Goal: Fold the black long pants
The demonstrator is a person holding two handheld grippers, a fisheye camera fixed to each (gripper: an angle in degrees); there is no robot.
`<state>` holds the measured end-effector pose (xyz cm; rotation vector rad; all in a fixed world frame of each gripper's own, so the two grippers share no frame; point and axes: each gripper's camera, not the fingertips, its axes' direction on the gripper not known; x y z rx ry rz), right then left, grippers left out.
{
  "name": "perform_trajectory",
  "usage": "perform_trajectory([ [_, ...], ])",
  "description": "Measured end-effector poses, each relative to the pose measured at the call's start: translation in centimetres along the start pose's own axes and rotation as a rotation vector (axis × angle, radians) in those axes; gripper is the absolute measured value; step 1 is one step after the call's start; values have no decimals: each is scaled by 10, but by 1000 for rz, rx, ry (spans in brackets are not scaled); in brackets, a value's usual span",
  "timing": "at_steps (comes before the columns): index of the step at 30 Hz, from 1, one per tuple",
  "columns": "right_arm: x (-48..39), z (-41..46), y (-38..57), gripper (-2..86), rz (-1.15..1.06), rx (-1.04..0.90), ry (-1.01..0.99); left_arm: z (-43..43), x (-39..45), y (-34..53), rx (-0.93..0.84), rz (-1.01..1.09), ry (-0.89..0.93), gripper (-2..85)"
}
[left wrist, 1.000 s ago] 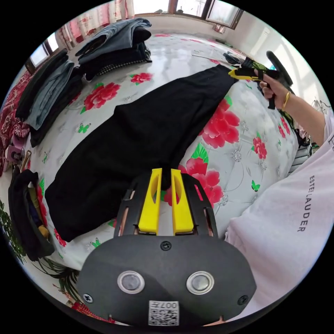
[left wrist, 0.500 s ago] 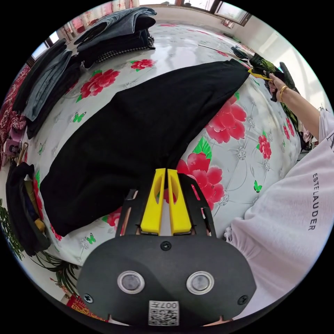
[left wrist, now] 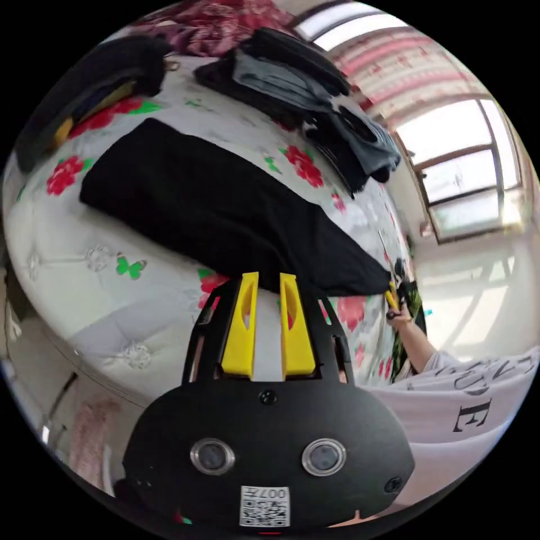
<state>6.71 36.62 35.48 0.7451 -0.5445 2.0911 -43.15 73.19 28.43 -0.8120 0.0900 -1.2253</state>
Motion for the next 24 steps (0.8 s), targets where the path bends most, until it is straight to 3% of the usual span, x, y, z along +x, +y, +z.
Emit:
perform_trajectory([
  [3, -3, 18, -3, 26, 111, -14, -59, -44, -81, 5, 170, -296, 74, 102],
  [6, -76, 36, -4, 16, -85, -88, 4, -74, -138, 5, 282, -444, 102, 128],
  [9, -200, 63, 34, 15, -525, -228, 107, -97, -175, -6, 375, -510, 104, 147],
  [11, -287, 92, 108, 19, -896, -337, 143, -103, -190, -17, 413, -521, 100, 151],
  [14, -339, 143, 223, 28, -1202, -475, 154, -95, -213, -33, 411, -563, 126, 140],
  [18, -322, 234, 355, 43, -1319, -702, 168, -94, -230, -30, 453, -628, 134, 88],
  [20, -292, 294, 416, 53, -1266, -985, 253, -92, -239, -23, 464, -656, 197, 62],
  [24, -285, 293, 435, 63, -1197, -1013, 160, -105, -235, -12, 519, -586, 326, 49],
])
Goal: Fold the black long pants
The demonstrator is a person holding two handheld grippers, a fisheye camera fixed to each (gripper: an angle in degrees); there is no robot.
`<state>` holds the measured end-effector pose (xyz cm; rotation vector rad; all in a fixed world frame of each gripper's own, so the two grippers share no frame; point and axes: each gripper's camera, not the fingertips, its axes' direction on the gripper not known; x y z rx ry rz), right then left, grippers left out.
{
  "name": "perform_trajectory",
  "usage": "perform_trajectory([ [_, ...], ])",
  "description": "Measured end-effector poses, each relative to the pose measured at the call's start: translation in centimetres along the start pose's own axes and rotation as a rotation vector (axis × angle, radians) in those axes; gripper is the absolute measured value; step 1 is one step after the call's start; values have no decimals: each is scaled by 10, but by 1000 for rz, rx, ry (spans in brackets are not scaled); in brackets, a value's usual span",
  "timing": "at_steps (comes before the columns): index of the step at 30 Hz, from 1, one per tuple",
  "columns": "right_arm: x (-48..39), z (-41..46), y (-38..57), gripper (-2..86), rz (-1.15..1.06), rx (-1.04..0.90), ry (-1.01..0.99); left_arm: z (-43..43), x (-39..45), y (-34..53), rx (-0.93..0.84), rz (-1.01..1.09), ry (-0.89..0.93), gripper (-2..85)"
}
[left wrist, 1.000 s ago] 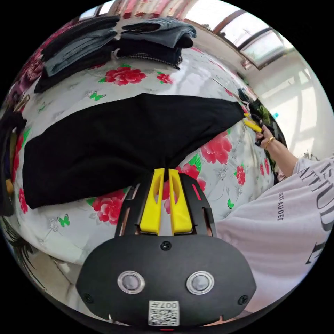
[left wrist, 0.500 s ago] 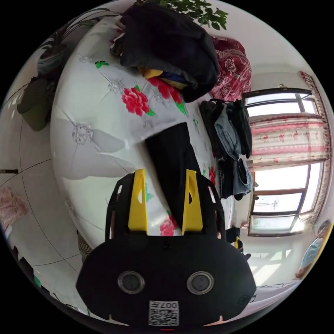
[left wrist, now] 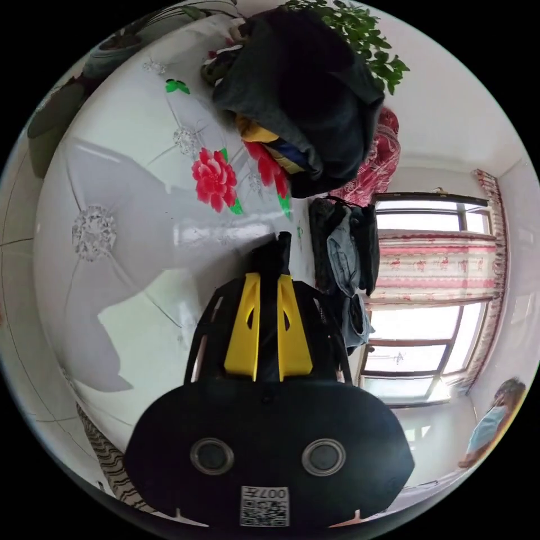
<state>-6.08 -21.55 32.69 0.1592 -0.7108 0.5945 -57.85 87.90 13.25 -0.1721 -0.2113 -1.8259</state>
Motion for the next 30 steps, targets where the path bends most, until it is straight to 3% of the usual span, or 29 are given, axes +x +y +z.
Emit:
perform_trajectory([
  [3, -3, -20, 14, 67, -34, 5, 55, -4, 45, 12, -26, 199, 33, 49],
  [7, 35, -50, 49, 69, 122, 28, 74, 20, 144, 48, -153, 543, 92, 49],
  [10, 68, -68, 83, 70, 275, 92, 76, 72, 256, 136, -415, 929, 184, 52],
  [14, 105, -90, 126, 73, 462, 208, 108, 135, 311, 258, -684, 1158, 317, 68],
  [16, 120, -96, 140, 74, 521, 254, 98, 184, 307, 323, -853, 1139, 300, 86],
  [18, 137, -99, 153, 74, 583, 279, 71, 204, 299, 346, -906, 1108, 219, 94],
  [23, 183, -107, 182, 84, 692, 378, -42, 204, 252, 317, -839, 1013, 83, 94],
  [25, 198, -103, 181, 89, 703, 376, -68, 200, 220, 282, -788, 943, -58, 101],
  [30, 237, -83, 152, 103, 685, 324, -90, 211, 176, 247, -796, 859, -190, 131],
])
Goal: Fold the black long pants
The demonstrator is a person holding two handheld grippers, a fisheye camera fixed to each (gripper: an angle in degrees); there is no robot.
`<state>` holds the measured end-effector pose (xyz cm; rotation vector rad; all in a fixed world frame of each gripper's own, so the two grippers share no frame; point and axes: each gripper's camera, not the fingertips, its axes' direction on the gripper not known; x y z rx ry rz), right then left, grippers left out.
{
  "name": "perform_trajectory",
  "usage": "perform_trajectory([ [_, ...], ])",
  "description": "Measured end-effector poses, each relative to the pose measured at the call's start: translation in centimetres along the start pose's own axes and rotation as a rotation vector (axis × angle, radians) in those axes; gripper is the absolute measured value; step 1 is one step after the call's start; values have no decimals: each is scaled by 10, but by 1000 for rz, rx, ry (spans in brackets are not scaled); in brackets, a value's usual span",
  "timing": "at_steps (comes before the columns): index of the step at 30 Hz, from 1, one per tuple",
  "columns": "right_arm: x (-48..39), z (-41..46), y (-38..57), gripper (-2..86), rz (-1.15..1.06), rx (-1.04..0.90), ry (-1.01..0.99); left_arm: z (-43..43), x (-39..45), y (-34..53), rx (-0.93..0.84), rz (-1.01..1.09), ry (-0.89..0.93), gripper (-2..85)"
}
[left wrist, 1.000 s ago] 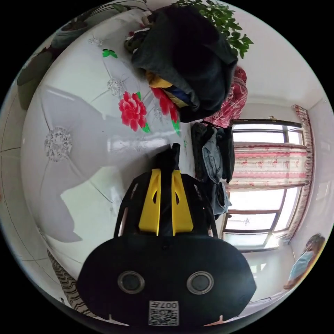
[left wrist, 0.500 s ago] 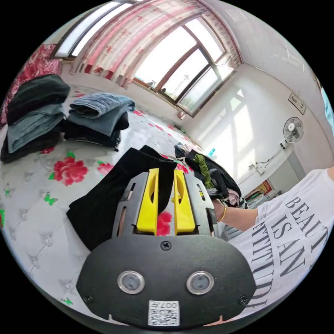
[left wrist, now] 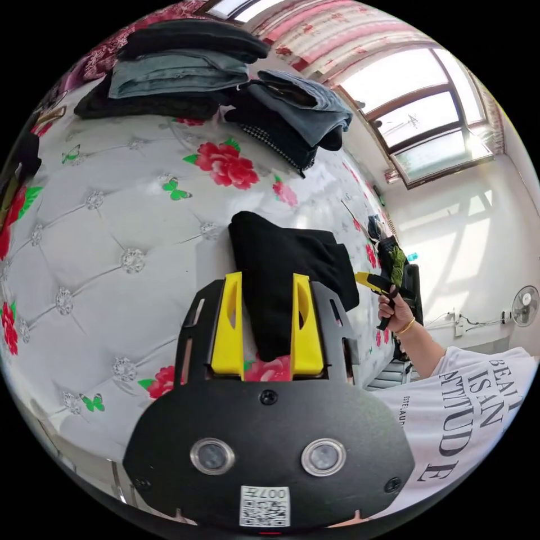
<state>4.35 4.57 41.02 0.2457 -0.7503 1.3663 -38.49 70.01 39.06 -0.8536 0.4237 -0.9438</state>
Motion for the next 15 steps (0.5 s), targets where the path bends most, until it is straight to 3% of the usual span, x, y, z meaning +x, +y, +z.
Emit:
perform_trajectory([
  [5, 3, 49, -43, 97, -29, -164, 2, 55, -29, -11, -120, -89, 72, 130],
  [10, 1, 52, -62, 74, -29, -223, -47, 82, -48, -15, -93, -189, 261, 47],
  [15, -57, 16, -111, 54, -191, -212, -14, 60, 11, -38, -12, -19, 268, 37],
])
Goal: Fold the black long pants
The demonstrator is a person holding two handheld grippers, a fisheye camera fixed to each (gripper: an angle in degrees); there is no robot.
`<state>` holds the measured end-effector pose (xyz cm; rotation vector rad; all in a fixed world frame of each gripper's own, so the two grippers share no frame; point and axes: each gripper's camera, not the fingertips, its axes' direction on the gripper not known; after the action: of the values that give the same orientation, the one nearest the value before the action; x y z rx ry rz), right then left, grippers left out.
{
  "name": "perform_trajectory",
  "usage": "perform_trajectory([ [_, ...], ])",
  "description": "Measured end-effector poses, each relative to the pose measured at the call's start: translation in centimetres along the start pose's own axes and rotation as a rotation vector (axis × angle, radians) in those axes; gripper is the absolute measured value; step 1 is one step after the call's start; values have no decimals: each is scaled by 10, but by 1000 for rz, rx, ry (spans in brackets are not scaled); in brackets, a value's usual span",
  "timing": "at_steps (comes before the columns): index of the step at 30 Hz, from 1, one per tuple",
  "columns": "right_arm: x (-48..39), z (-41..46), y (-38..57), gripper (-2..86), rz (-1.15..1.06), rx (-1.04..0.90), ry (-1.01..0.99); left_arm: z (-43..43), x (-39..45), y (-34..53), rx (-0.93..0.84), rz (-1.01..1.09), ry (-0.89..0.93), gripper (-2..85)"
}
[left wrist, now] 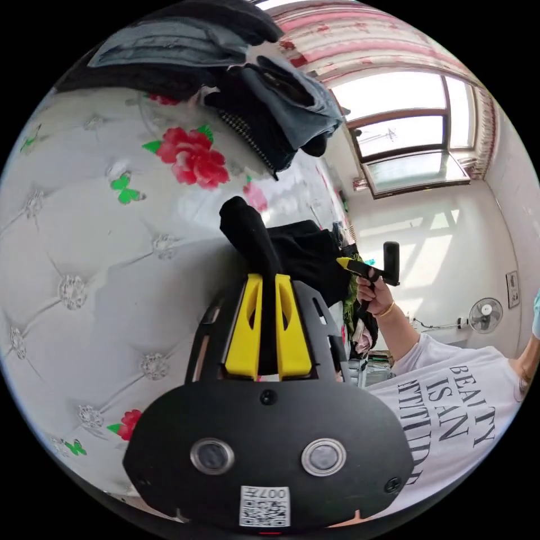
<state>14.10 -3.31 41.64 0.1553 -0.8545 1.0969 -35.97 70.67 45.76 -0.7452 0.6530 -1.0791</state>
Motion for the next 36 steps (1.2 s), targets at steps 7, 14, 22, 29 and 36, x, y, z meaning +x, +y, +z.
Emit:
perform_trajectory([
  [7, -144, -166, -164, 25, -352, 202, 192, -40, 118, -89, 302, 229, 56, 38],
  [14, -206, -239, -325, 27, -262, 543, 523, 19, 118, -210, 398, 159, -207, 70],
  [22, -74, -71, -204, 44, -196, 207, 497, 131, 65, -118, -24, 109, -640, 56],
  [29, -25, 13, 59, 58, -43, -137, 598, 229, 101, -18, -352, 331, -992, 23],
  [36, -32, -13, 161, 76, 24, 37, 474, 306, 144, 56, -518, 457, -1020, -7],
])
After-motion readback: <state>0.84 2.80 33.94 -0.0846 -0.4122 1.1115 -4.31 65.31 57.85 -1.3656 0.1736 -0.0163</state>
